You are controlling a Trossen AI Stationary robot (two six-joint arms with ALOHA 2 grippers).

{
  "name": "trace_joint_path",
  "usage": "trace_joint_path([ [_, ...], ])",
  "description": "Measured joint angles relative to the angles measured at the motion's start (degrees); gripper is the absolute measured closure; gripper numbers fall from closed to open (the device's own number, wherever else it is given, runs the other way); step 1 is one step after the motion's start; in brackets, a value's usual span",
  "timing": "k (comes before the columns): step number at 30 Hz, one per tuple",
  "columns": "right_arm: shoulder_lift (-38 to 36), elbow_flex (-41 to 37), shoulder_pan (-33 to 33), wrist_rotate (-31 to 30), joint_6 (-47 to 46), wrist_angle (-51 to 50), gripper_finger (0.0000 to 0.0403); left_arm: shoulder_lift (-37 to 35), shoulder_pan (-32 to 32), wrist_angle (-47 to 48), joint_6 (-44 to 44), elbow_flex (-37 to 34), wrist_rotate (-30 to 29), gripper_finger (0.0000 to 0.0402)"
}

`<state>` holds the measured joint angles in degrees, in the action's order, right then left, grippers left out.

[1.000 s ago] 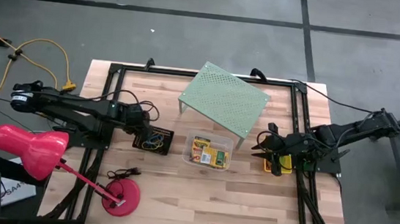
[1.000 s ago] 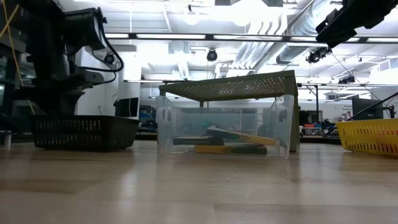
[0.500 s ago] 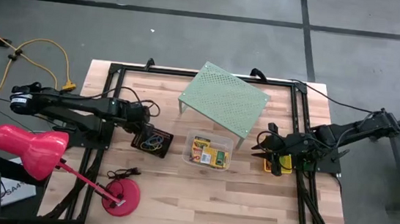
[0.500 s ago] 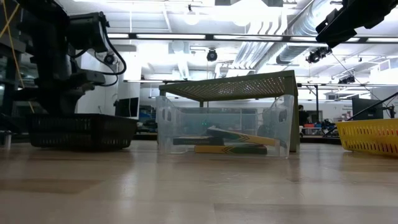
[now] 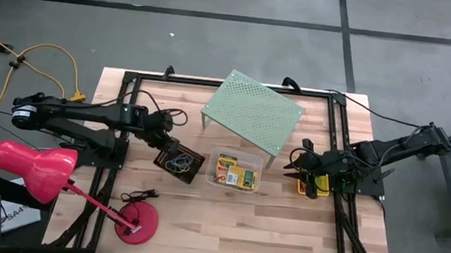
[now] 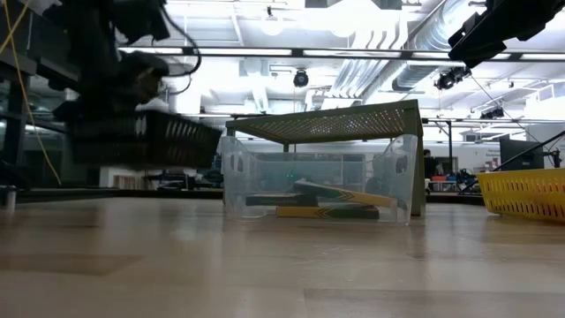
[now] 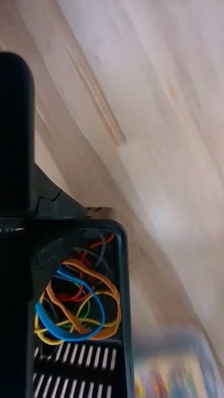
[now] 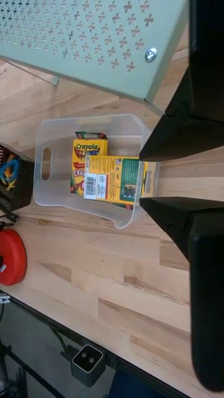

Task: Pick & Place Office Desk Supplies
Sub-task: Put the black bin with rubber bands on the shelf

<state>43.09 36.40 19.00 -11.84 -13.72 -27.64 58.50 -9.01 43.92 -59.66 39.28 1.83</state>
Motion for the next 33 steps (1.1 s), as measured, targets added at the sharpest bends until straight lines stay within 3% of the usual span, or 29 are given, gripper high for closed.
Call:
trace_joint_path([
  [9, 0.00, 0.00, 0.00, -0.01, 0.00, 0.00, 0.0312, 0.00, -5.54, 8.74, 5.38, 10.41, 1.27, 0.0400],
  [20, 0.02, 0.00, 0.01, 0.01, 0.00, 0.00, 0.0312, 0.86, -14.22, 9.07, 13.83, 16.93, 6.30, 0.0400],
  [26, 0.01, 0.00, 0.00, 0.01, 0.00, 0.00, 0.0312, 6.37, -18.60, 9.18, 20.38, 20.72, 11.27, 0.0400],
  [33, 0.00, 0.00, 0.01, 0.01, 0.00, 0.00, 0.0312, 14.46, -21.27, 10.63, 29.32, 33.73, 10.83, 0.0400],
])
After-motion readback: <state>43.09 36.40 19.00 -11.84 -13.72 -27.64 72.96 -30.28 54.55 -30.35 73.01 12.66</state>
